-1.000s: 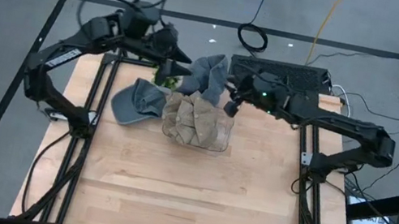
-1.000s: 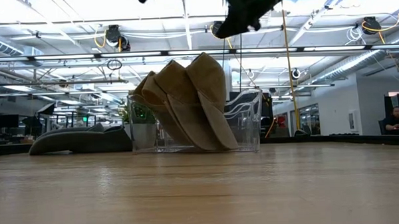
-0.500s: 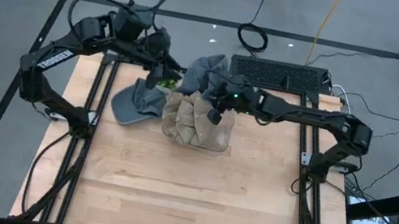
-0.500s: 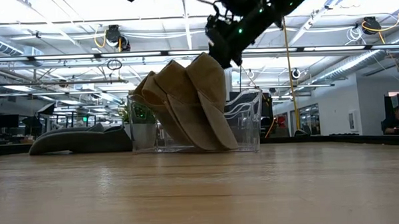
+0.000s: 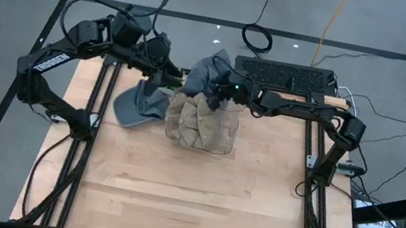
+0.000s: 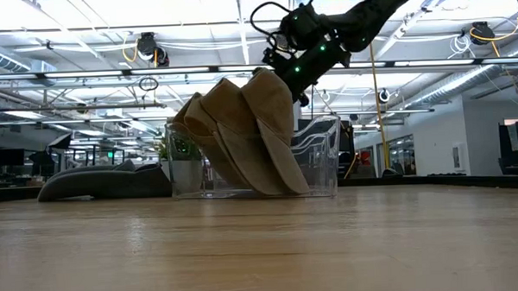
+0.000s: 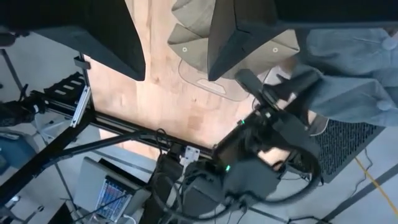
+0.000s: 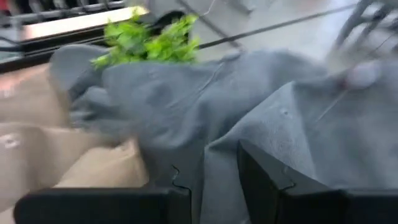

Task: Pick & Place hat
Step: Put the right gray cap into the top transparent bin, then put the gray cap into the top transparent bin

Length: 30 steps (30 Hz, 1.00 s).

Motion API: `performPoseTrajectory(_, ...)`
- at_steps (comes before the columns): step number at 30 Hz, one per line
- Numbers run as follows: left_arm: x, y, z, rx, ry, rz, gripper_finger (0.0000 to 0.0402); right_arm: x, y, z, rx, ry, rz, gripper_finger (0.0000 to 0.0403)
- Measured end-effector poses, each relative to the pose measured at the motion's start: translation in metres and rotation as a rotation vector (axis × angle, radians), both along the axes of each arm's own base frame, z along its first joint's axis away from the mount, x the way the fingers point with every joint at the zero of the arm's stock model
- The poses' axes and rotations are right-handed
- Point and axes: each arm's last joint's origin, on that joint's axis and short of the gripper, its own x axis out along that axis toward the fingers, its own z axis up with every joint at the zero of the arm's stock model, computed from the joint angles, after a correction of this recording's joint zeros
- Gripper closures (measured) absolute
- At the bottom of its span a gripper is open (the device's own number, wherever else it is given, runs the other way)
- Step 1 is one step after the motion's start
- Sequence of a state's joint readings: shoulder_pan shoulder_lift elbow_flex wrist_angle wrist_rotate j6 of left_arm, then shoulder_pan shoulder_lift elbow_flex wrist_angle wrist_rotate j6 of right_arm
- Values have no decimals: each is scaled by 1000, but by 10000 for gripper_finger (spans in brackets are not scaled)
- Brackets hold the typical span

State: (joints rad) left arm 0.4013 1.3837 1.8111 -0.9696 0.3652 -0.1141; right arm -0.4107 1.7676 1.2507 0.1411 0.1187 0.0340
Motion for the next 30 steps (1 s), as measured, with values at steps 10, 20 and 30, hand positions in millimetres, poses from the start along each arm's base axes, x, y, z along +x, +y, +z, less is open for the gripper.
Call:
performPoseTrajectory(10, -1, 2, 0, -89, 2, 69, 223, -11, 43, 53, 66, -153, 293, 321)
performPoseTrajectory(20, -1, 1, 0, -96, -1, 49, 249, -46, 76, 105, -18, -211, 247, 321)
performPoseTrajectory(30, -1, -6, -2, -108, 22, -47, 245, -79, 119, 147, -187, -275, 132, 320)
